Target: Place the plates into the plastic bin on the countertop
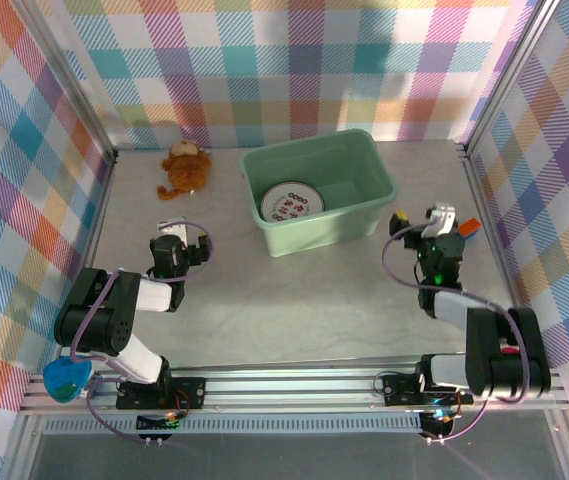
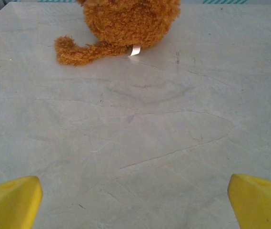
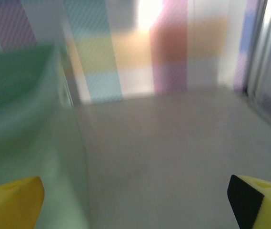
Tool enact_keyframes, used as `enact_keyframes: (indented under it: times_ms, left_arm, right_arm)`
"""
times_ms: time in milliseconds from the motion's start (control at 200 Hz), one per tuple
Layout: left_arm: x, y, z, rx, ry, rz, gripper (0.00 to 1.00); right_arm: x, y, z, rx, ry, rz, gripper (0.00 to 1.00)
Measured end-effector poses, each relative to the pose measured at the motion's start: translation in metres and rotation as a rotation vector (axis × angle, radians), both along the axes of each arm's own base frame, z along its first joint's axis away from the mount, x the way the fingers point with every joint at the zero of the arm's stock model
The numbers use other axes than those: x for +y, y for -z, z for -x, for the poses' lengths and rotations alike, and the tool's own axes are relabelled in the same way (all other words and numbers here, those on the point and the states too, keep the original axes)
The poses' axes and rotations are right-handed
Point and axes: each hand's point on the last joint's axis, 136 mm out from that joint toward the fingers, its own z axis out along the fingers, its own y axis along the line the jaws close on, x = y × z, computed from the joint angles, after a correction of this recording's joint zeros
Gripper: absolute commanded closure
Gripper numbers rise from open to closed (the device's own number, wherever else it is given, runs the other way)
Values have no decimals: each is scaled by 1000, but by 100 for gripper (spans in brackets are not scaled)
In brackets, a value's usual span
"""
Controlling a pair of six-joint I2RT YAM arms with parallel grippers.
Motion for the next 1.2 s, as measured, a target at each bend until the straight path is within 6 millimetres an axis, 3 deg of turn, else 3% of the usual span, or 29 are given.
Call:
enact_keyframes:
  times_ms: [55,145,220,475,650,790,925,1200]
  left_arm:
    - [0,0,0,0,0,0,0]
    - [0,0,0,0,0,0,0]
    - [0,0,0,0,0,0,0]
    - [0,0,0,0,0,0,0]
    - [0,0,0,0,0,0,0]
    - [0,0,0,0,0,0,0]
    - [0,0,0,0,2,0,0]
    - [-1,0,0,0,7,3,0]
  right_arm:
    - [-3,12,15,56,16,3,1]
    - [-9,8,34,50,51,13,1]
    - [-13,6,37,49,63,24,1]
    - [2,59,5,254,-48,1,1]
    - [21,62,-32,284,-167,-14,1]
    - [23,65,-27,250,-180,-14,1]
    - [25,82,-19,286,-183,-14,1]
    - [26,76,-21,259,-184,6,1]
